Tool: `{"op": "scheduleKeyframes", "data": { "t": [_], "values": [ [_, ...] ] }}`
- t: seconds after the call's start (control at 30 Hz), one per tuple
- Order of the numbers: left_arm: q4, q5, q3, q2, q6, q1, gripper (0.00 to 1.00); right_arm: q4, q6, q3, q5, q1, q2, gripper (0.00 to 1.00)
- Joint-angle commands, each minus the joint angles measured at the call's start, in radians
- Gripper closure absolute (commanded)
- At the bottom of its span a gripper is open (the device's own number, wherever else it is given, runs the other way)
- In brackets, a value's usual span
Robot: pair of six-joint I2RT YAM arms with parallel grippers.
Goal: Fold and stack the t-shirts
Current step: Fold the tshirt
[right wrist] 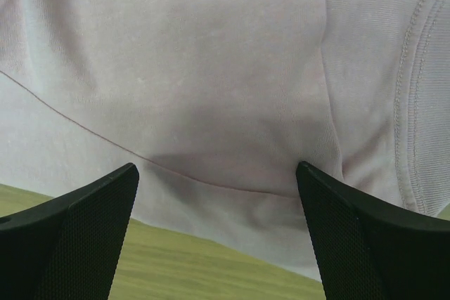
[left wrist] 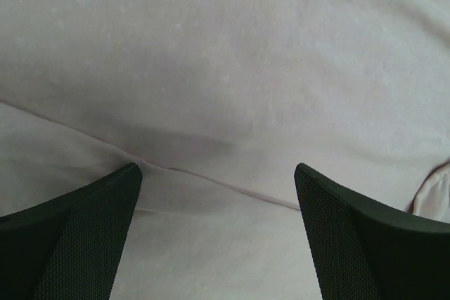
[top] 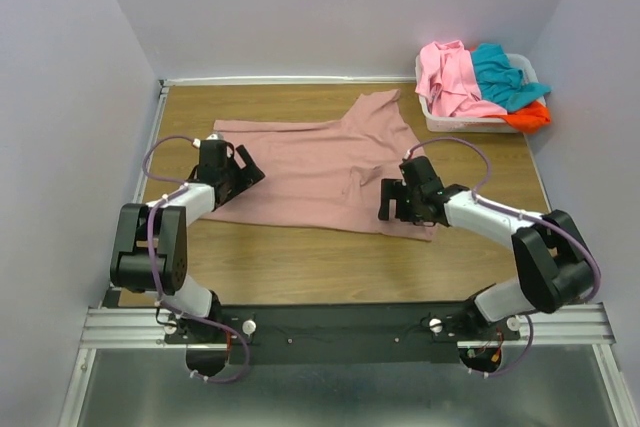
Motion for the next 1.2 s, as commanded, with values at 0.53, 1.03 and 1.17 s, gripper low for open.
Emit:
{"op": "scheduleKeyframes", "data": {
  "t": [0.53, 1.03, 1.17],
  "values": [
    [-0.3, -0.314, -0.085, -0.448, -0.143, 0.014, 0.01, -0.18, 0.086, -0.038, 0.026, 0.003, -0.403, 0.0],
    [-0.161, -0.247, 0.281, 0.111, -0.055, 0.14, 0.12, -0.172, 0.046, 0.024, 0.159, 0.003, -0.355, 0.0],
    [-0.148, -0.254, 0.351, 0.202, -0.031, 0.16, 0.18, -0.164, 0.037, 0.016, 0.152, 0.003, -0.357, 0.0]
  ]
}}
